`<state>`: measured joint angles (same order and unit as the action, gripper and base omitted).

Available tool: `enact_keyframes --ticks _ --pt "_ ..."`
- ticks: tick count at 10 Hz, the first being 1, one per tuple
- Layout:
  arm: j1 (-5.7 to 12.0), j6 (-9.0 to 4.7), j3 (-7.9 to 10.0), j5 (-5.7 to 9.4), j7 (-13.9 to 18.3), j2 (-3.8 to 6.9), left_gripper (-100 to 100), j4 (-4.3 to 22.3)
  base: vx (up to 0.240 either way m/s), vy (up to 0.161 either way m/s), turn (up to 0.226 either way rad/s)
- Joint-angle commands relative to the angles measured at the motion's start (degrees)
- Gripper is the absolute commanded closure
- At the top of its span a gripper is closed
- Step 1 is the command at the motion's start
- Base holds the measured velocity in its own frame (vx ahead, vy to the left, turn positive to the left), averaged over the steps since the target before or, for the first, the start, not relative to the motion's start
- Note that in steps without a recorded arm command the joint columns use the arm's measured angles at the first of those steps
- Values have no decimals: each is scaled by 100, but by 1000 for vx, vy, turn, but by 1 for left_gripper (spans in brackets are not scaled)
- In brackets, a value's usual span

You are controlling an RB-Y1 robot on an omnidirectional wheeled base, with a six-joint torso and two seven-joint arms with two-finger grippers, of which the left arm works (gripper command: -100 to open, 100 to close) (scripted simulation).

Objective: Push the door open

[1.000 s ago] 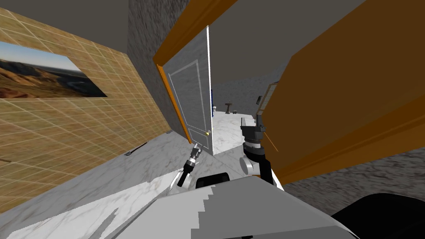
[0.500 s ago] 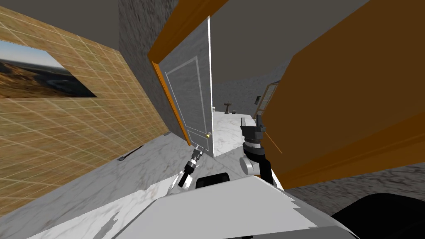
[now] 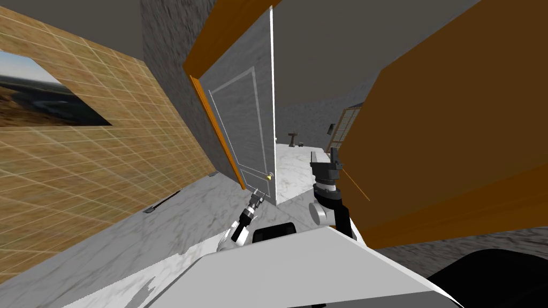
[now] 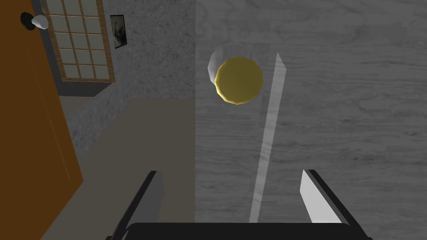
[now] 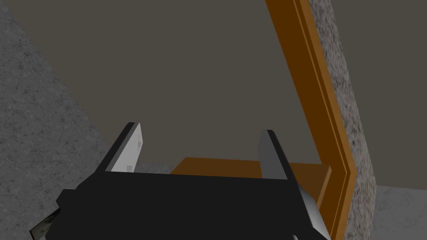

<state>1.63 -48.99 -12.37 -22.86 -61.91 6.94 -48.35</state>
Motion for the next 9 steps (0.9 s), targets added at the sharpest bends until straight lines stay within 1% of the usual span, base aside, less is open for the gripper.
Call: enact_keyframes --ticks 1,2,3,4,9 --pt "76 -18 -60 -90 -208 38 -100 199 120 79 -56" --pt "115 -39 -78 -122 -295 39 -100 305 122 60 -55" --pt "88 -21 -65 -98 -226 32 -100 224 52 24 -10" --pt "82 -29 -57 -97 -274 13 -100 249 95 -22 -23" --pt "44 -60 -18 -77 -382 -70 -100 307 154 -94 -21"
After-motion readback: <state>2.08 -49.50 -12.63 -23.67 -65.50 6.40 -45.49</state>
